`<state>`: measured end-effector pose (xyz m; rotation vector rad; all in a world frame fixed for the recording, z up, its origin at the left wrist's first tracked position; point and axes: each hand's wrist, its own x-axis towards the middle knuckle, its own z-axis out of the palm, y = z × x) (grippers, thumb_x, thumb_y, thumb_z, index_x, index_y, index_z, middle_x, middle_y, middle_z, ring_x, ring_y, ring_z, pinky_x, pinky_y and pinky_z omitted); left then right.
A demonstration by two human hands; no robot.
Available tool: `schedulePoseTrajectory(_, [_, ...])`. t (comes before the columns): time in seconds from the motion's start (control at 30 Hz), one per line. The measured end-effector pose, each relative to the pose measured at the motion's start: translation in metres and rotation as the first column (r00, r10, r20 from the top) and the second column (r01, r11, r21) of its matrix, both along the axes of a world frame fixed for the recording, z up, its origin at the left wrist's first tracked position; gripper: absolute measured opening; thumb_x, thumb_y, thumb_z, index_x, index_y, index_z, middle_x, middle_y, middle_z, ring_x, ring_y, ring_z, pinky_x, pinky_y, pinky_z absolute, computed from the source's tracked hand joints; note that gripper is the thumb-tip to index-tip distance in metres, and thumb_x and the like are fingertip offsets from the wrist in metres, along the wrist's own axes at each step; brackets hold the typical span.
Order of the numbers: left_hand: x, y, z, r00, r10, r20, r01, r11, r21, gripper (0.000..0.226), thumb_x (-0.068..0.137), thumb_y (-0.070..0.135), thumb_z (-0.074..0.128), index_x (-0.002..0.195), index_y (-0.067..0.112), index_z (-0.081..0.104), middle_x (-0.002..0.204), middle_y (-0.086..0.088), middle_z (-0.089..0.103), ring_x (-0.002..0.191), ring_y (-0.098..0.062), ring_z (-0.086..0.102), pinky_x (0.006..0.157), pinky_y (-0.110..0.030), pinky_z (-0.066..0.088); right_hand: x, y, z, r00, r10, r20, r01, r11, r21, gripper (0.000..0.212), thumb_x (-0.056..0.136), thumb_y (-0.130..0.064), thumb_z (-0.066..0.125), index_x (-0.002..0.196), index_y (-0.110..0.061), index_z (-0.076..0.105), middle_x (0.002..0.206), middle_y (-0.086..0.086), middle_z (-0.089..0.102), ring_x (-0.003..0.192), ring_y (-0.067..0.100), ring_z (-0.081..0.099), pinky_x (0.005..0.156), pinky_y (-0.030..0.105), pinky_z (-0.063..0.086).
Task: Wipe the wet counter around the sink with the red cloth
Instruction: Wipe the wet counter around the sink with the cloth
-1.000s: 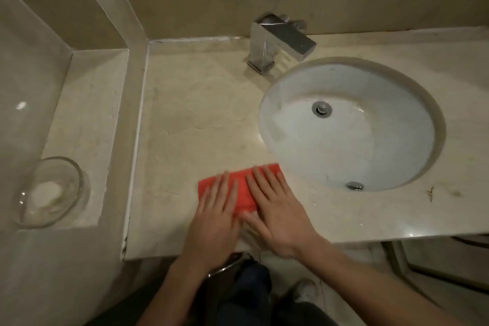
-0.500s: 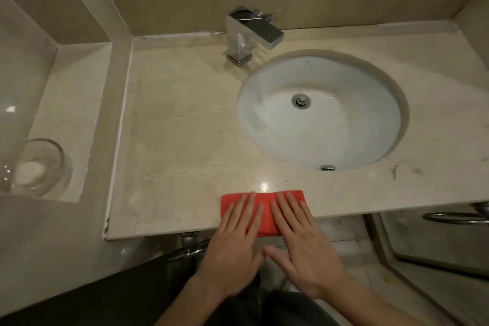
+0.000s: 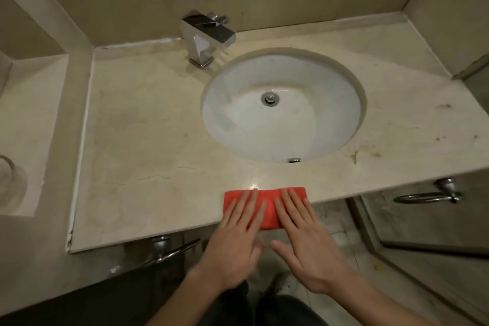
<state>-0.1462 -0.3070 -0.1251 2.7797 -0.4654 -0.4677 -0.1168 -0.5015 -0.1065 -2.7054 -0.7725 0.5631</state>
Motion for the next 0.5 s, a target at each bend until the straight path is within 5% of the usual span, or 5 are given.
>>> schedulePoseTrajectory(0.27, [0.106,-0.024,-0.007,0.991,0.127,0.033,-0.129,0.988,0.081,0.086,0.079,0.053,-0.002,0.156,0.014,-0.004,0.163,-0.007,-0.016,0.15,-0.022,-0.016,0.122,-0.038,-0.007,0.09,0.009,-0.017,0.984,-0.169,0.064,0.168,0.986,0.014,0.106,0.081,-0.078,-0.021,0.16,-0.011,0.003,0.167,0.013,-0.005,0.154,0.02,-0.013,0.125,0.04,-0.008])
schedulePoseTrajectory(0.4, [0.044,-0.044,-0.006,0.991,0.119,0.055,-0.122,0.991,0.051,0.075,0.096,0.052,0.015,0.155,0.016,-0.011,0.161,-0.006,-0.022,0.149,-0.022,-0.02,0.123,-0.04,-0.007,0.045,-0.019,-0.008,0.994,-0.085,0.071,0.082,0.995,0.053,0.096,0.089,-0.076,-0.01,0.158,-0.011,0.0,0.165,0.012,-0.008,0.152,0.02,-0.019,0.124,0.039,-0.008])
schedulePoseTrajectory(0.5, [0.004,-0.067,0.002,0.993,0.115,-0.02,-0.114,0.992,0.045,0.07,0.098,0.058,0.004,0.153,0.02,-0.016,0.159,-0.004,-0.026,0.148,-0.022,-0.024,0.122,-0.044,-0.009,0.01,-0.046,-0.007,0.997,-0.06,0.054,0.058,0.998,0.029,0.087,0.095,-0.074,0.001,0.158,-0.014,0.0,0.165,0.009,-0.01,0.152,0.018,-0.017,0.123,0.039,-0.006])
